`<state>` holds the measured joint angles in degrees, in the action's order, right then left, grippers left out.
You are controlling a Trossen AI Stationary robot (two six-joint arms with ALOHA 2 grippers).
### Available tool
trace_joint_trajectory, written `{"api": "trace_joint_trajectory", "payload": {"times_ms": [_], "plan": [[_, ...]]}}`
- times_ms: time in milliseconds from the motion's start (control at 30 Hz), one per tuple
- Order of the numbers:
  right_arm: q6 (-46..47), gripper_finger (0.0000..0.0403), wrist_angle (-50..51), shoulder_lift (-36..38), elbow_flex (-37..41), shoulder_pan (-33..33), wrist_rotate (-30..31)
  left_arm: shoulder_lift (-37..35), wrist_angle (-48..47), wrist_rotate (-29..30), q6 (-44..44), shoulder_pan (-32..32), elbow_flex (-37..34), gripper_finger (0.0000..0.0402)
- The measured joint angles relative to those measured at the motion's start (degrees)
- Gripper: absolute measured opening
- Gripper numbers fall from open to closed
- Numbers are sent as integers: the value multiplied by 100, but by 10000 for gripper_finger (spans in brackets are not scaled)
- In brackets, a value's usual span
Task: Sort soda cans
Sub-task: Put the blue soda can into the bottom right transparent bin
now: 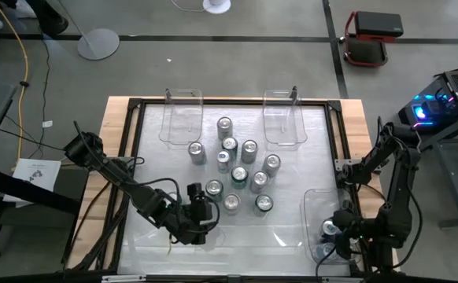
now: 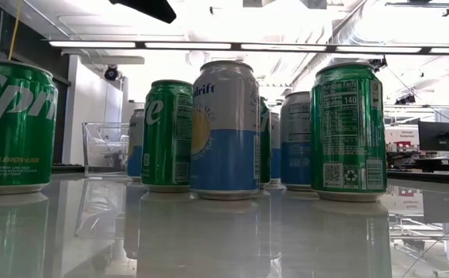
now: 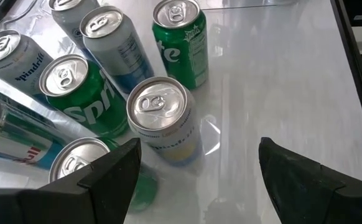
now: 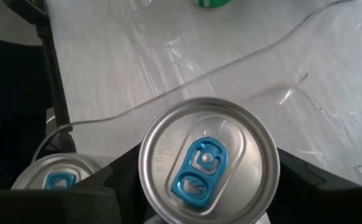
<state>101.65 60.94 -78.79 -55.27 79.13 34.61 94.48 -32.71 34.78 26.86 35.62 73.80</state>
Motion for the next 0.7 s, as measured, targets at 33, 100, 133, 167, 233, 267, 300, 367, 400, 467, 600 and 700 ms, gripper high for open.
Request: {"api": "trace_joint_trajectory", "payload": {"times_ms": [33, 100, 133, 167, 233, 267, 300, 367, 400, 467, 600, 700], "plan": [[0, 235, -3, -4, 0, 0, -22, 0, 2, -1, -1, 0, 0, 303], [0, 238, -6, -4, 0, 2, -68, 0, 2, -2, -1, 0, 0, 303], [0, 239, -5, -4, 0, 2, -81, 0, 2, -2, -1, 2, 0, 303], [13, 240, -4, -6, 0, 2, -85, 0, 2, -2, -1, 2, 0, 303], [88, 241, 3, -6, 0, 2, -98, 0, 2, -2, -1, 0, 0, 303], [175, 242, 3, -6, 0, 2, -104, 0, 2, -2, -1, 0, 0, 303], [286, 242, 2, -6, 0, 2, -106, 0, 2, -2, -1, 0, 0, 303], [456, 243, 6, -6, -2, 1, -123, 0, 2, -3, -1, 0, 0, 303], [513, 243, 7, -6, -2, 1, -125, 0, 2, -4, -1, 0, 0, 303], [586, 244, 13, -8, -1, 2, -126, 0, 0, -4, -1, 0, 0, 303], [640, 259, 43, -8, -2, 2, -137, 0, 2, -5, -1, 2, 0, 303], [640, 281, 60, -8, -7, 4, -137, 0, 2, -7, -1, 2, 0, 303]]}}
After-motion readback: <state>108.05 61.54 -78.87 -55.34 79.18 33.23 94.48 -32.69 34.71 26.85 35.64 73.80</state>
